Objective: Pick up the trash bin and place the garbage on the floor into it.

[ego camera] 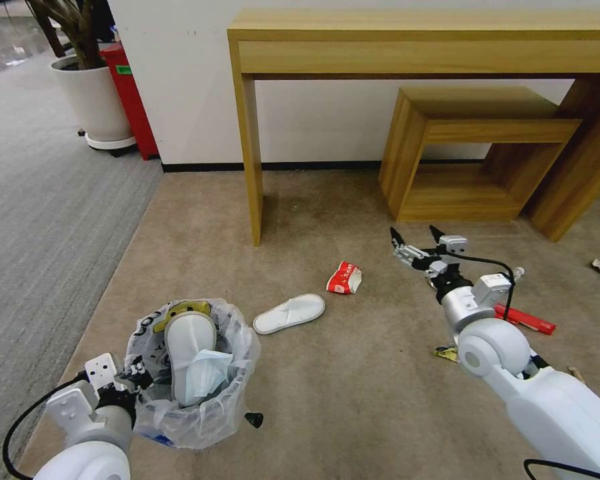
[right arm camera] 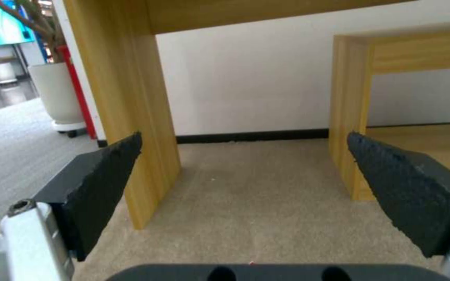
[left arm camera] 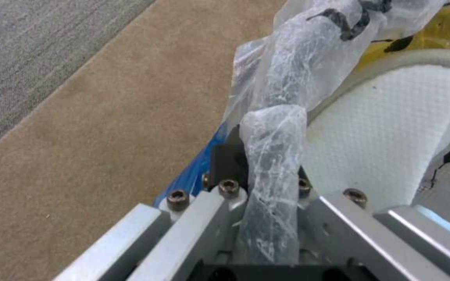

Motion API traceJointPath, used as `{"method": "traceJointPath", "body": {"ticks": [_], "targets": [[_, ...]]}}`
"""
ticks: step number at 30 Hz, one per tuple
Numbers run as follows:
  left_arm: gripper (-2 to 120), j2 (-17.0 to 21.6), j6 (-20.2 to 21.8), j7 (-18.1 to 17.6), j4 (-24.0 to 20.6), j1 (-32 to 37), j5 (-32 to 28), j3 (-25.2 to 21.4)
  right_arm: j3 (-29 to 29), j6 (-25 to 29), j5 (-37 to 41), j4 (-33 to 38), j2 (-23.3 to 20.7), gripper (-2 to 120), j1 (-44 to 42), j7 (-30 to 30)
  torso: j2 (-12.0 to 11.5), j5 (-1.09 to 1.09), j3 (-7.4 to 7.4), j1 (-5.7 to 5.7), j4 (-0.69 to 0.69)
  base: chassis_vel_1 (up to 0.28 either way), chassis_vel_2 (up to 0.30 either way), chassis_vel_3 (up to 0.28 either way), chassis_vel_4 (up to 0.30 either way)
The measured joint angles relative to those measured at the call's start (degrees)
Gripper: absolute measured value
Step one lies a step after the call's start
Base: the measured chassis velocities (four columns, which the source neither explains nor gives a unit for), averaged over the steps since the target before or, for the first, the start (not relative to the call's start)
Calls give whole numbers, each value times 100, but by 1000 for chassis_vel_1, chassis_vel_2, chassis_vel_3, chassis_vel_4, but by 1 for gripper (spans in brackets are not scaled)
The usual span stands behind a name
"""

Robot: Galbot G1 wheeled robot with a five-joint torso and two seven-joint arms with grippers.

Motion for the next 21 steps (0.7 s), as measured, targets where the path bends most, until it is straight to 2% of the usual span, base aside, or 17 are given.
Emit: {"method": "traceJointPath", "body": {"ticks": [7, 21], "targets": [[1, -26, -11, 3, -3, 14, 18, 3, -71, 1, -2, -15, 60, 100, 15, -55, 0, 0, -1, -1, 0, -24, 18, 18, -17], [1, -99, -43, 15, 14, -3, 98, 42, -254, 106, -69, -125, 105, 100, 103, -176, 0, 0, 1, 0, 0, -129, 121, 131, -127]]}}
